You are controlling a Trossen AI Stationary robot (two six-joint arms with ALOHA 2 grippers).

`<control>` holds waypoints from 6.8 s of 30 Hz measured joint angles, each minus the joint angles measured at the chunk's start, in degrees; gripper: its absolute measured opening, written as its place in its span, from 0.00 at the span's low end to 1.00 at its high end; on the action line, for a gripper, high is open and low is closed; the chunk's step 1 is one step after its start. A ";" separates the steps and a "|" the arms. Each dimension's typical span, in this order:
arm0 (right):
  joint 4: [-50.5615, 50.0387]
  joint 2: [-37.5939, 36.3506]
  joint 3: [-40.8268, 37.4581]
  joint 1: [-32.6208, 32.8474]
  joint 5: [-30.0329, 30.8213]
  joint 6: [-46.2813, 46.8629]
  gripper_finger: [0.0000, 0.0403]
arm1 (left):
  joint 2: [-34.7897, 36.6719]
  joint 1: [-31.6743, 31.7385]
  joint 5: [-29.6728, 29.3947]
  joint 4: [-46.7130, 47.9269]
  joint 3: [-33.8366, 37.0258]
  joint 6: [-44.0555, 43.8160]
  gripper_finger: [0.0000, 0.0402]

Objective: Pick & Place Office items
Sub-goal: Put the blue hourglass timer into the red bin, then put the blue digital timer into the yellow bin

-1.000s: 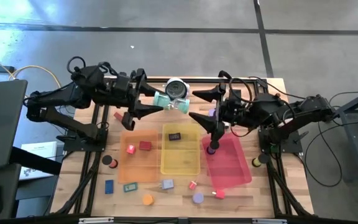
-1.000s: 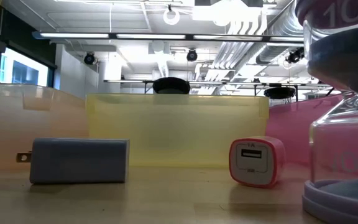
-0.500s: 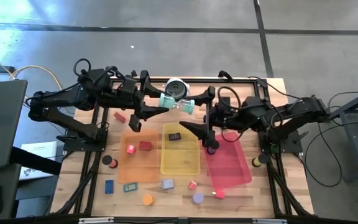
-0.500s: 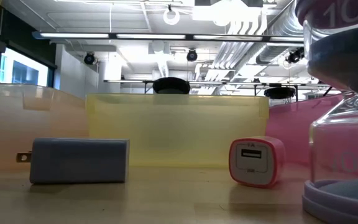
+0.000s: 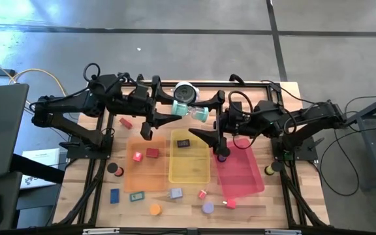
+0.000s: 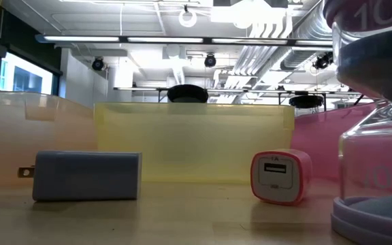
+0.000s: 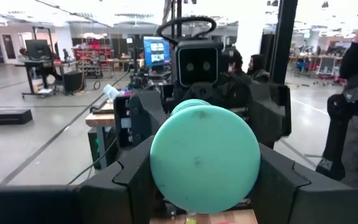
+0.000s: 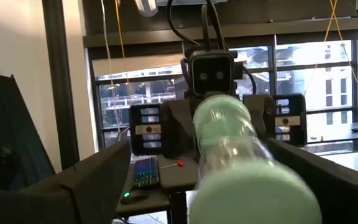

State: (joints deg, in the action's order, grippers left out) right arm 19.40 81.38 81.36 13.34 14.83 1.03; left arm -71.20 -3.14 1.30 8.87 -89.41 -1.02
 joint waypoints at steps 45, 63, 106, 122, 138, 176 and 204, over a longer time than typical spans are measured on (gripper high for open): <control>-6.92 -0.39 0.00 0.52 7.48 -5.32 0.43 | 0.09 0.62 2.88 2.06 0.00 4.14 0.63; -49.94 -12.46 0.09 1.90 13.42 20.05 0.43 | 4.18 3.92 1.51 23.53 0.00 -3.24 0.89; -93.54 -2.56 -13.83 7.45 -4.72 56.81 0.43 | -1.66 6.38 1.77 34.40 0.00 -6.42 0.89; -70.28 -2.38 -31.49 0.77 -10.75 49.88 0.43 | -1.68 6.38 1.58 32.85 0.00 -9.14 0.89; -67.13 -2.25 -32.76 -4.19 -10.31 43.49 0.45 | -1.68 6.38 1.61 32.45 0.00 -9.75 0.89; -68.41 -24.85 -30.14 -4.18 -12.11 39.81 0.59 | -6.18 1.03 1.66 29.65 0.02 -20.06 0.89; -54.71 -30.18 -30.14 6.93 0.61 41.36 0.59 | -7.02 -18.82 9.45 52.57 0.01 -34.82 0.89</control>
State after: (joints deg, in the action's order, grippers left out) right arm -35.31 51.20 51.22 20.28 15.43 42.39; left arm -78.22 -21.96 10.76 61.44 -89.39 -35.83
